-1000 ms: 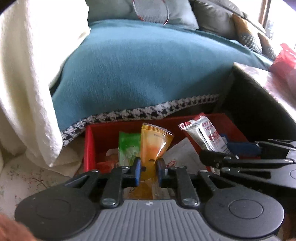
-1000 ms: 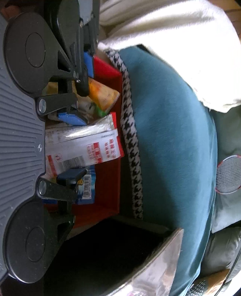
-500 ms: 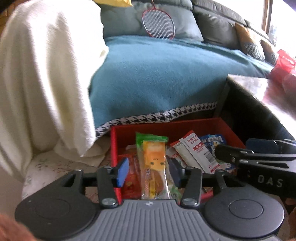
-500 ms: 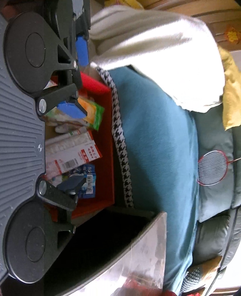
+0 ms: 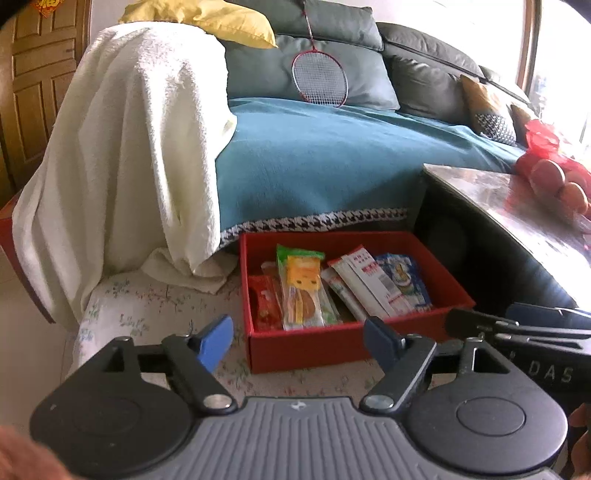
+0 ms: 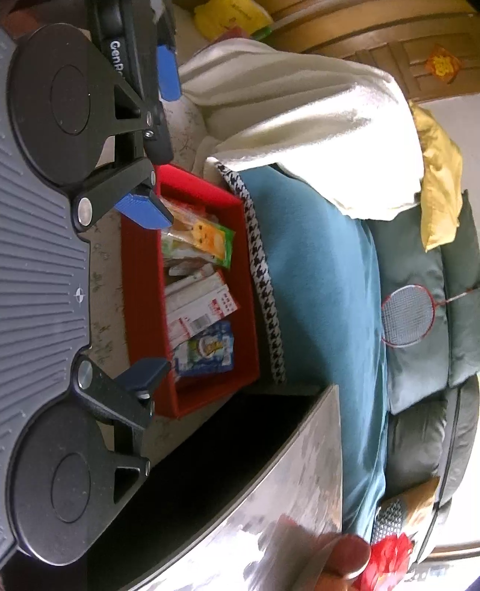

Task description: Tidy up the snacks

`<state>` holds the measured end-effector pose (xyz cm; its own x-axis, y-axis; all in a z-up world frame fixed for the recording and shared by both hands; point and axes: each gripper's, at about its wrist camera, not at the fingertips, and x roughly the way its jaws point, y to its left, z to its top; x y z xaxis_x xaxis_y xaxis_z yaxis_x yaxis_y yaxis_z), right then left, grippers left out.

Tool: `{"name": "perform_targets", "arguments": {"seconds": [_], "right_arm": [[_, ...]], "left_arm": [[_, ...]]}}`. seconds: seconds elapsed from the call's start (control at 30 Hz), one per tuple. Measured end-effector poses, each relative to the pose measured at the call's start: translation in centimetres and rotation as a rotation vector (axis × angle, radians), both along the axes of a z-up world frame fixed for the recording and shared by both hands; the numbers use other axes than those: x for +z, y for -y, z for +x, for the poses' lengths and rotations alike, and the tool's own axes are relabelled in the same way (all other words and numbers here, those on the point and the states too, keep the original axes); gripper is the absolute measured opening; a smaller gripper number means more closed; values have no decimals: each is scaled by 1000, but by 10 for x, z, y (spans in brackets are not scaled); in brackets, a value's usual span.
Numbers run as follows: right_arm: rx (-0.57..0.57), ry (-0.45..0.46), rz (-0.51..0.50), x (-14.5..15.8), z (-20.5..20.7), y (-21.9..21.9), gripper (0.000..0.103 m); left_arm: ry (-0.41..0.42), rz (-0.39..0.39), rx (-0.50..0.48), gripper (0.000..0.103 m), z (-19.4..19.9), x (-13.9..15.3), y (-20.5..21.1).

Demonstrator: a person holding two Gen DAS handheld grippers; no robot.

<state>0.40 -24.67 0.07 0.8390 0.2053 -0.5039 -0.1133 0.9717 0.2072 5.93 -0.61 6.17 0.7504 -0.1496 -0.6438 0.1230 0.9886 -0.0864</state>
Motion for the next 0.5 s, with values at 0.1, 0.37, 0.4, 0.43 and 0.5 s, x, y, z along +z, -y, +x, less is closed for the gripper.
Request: {"name": "perform_targets", "arguments": {"seconds": [0.1, 0.37, 0.4, 0.43, 0.5], "right_arm": [[-26, -8, -14, -2, -9, 1, 82], [-41, -10, -22, -5, -23, 3, 83], [-42, -8, -20, -5, -25, 4, 83], [-43, -7, -16, -5, -26, 4, 83], [-35, -3, -2, -3, -29, 4, 83]], "left_arm": [[5, -1, 4, 76, -12, 0, 0], [25, -13, 23, 85, -29, 3, -3], [27, -10, 26, 86, -30, 3, -3], [28, -2, 33, 88, -31, 2, -2], [34, 24, 48, 90, -33, 1, -1]]}}
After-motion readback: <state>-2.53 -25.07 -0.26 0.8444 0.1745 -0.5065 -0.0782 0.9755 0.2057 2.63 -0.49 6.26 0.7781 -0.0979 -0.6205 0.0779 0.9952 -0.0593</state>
